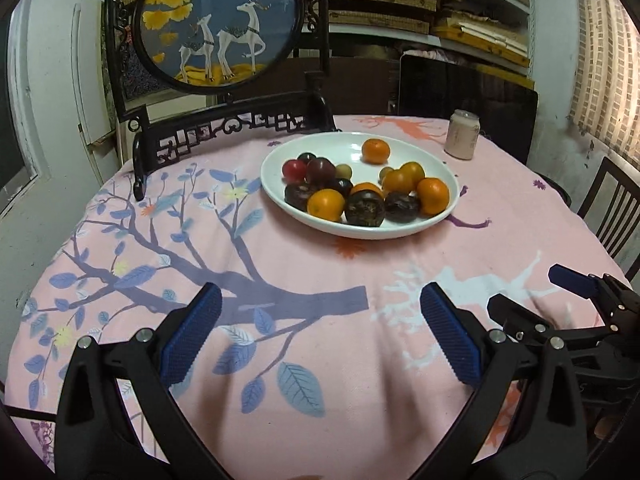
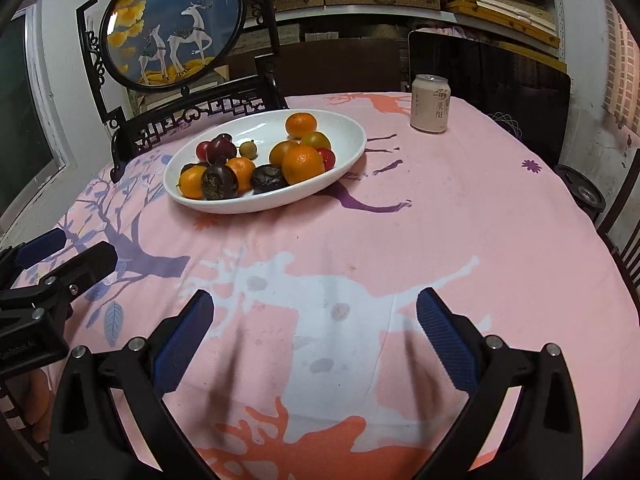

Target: Organize fruits

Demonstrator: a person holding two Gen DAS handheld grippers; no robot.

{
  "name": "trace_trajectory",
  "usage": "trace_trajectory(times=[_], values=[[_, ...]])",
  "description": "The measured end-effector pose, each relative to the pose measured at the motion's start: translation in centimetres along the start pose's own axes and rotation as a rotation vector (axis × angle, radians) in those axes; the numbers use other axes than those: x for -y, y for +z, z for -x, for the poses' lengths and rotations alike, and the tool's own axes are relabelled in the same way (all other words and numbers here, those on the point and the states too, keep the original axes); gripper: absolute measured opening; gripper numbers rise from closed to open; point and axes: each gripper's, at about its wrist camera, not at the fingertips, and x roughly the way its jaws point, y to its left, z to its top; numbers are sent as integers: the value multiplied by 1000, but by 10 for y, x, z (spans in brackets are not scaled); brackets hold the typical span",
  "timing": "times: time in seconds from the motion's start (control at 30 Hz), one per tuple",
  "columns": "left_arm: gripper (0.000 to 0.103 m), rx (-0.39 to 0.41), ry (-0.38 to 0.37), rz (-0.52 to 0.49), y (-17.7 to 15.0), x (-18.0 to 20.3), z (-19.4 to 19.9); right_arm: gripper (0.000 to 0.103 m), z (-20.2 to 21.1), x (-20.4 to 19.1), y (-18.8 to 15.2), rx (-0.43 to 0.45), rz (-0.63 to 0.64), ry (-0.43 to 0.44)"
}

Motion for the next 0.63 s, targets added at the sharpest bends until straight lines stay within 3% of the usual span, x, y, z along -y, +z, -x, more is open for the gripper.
trace_trajectory(times=[0.33,0.63], values=[[101,56,82,-60,-7,11,10,102,-1,0,-1,-13,-6,11],[101,39,104,-22,-6,2,7,102,-1,1,-1,-22,-14,20]])
